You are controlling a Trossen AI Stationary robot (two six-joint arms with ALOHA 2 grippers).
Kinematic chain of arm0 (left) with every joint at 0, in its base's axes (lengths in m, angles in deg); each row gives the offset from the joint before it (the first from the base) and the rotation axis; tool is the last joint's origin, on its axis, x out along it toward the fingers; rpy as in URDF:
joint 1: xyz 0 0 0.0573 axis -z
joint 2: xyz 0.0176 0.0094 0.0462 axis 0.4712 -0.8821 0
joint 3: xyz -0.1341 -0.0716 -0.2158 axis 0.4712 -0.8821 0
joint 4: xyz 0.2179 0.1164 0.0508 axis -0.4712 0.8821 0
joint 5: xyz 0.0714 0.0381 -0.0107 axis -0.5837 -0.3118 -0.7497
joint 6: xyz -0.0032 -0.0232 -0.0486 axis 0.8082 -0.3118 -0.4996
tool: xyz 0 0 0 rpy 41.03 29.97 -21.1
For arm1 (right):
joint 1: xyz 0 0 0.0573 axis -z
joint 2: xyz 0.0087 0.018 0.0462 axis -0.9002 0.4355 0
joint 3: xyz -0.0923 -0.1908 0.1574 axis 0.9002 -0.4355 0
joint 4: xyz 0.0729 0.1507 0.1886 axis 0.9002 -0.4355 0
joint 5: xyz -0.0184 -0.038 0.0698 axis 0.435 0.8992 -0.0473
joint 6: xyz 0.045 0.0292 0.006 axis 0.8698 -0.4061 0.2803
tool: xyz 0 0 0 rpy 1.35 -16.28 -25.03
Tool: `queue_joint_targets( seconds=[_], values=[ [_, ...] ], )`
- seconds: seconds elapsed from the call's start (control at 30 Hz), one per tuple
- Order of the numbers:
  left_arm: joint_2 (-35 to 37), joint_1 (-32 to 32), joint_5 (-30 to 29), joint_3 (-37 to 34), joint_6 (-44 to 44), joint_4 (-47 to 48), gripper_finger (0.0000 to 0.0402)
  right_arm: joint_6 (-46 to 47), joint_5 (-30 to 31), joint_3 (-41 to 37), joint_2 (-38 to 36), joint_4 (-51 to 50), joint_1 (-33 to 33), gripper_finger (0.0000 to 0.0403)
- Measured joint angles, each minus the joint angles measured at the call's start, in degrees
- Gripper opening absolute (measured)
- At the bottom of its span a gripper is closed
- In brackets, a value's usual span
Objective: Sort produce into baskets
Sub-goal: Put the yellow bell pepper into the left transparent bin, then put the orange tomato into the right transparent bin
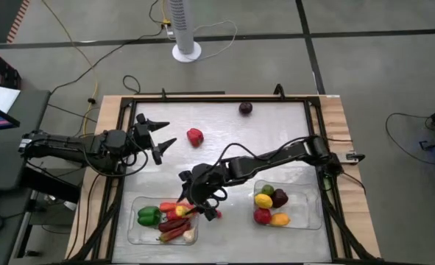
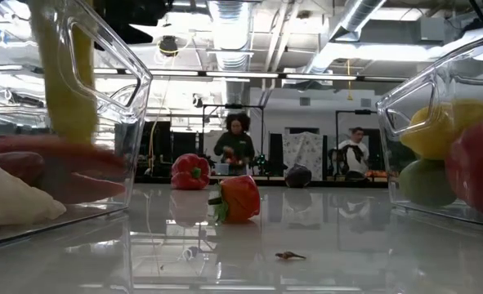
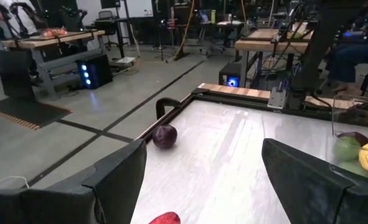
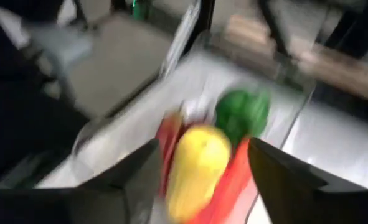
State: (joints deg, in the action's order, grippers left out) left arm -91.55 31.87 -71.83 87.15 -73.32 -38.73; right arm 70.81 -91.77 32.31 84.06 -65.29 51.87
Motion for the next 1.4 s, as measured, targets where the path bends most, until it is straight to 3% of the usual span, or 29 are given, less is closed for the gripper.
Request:
queue_joint_targets(
  seconds=[0.13, 0.33, 0.57, 0.73, 0.97, 1.4],
  values=[
    [0.0, 0.0, 0.0, 0.0, -0.1, 0.2, 0.0306, 0.0, 0.2, -0.1, -3.0, -13.9, 0.0, 0.0311],
    [0.0, 0.0, -0.1, 0.0, 0.1, 0.0, 0.0306, 3.0, 2.4, -1.0, -3.2, -27.9, -2.0, 0.0317],
    [0.0, 0.0, -0.5, 0.0, -0.4, 0.0, 0.0306, 1.1, 8.8, -11.3, -2.2, -18.0, -5.3, 0.0301],
    [0.0, 0.0, -0.5, 0.0, -0.4, 0.0, 0.0306, -0.2, 8.8, -15.2, -2.2, -15.3, -5.5, 0.0292],
    [0.0, 0.0, -1.0, 0.0, -0.2, 0.0, 0.0306, -2.0, 6.1, -22.5, -2.1, -2.8, -5.7, 0.0290],
    [0.0, 0.0, -1.1, 0.0, 0.2, 0.0, 0.0306, -1.9, 6.1, -25.8, -2.1, 1.2, -4.0, 0.0290]
  ],
)
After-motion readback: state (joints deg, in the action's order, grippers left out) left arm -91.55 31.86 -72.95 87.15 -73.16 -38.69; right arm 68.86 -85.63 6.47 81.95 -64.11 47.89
